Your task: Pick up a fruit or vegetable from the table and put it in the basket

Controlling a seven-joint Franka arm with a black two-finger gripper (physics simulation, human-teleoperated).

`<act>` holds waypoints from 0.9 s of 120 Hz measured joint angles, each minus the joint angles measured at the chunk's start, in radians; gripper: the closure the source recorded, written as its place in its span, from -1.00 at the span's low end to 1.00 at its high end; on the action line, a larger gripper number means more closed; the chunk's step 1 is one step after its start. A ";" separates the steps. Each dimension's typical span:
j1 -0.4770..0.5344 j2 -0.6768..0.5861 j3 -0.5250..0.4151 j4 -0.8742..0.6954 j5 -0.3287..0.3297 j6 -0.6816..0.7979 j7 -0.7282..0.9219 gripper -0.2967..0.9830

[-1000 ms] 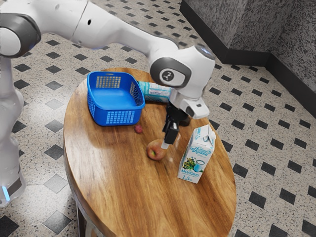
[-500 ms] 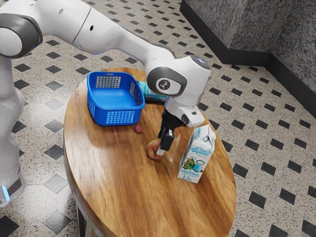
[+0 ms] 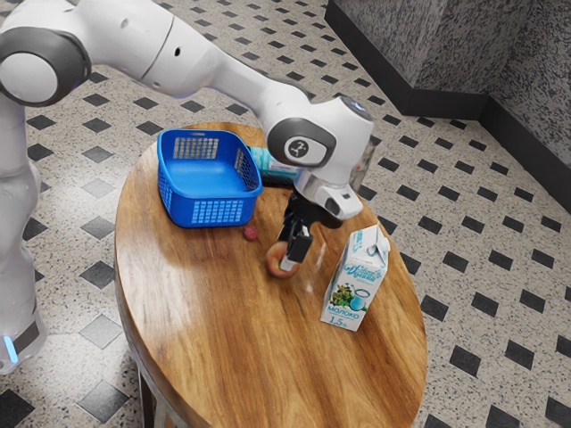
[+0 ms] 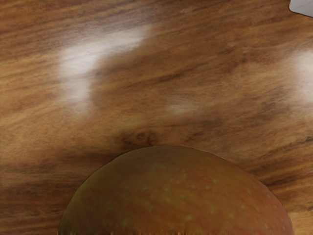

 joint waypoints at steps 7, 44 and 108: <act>0.005 0.002 0.000 0.000 0.000 0.004 0.000 -0.50; -0.003 0.016 0.007 0.002 -0.001 0.037 0.001 -0.50; 0.004 0.016 0.005 0.012 0.001 -0.054 0.002 -0.27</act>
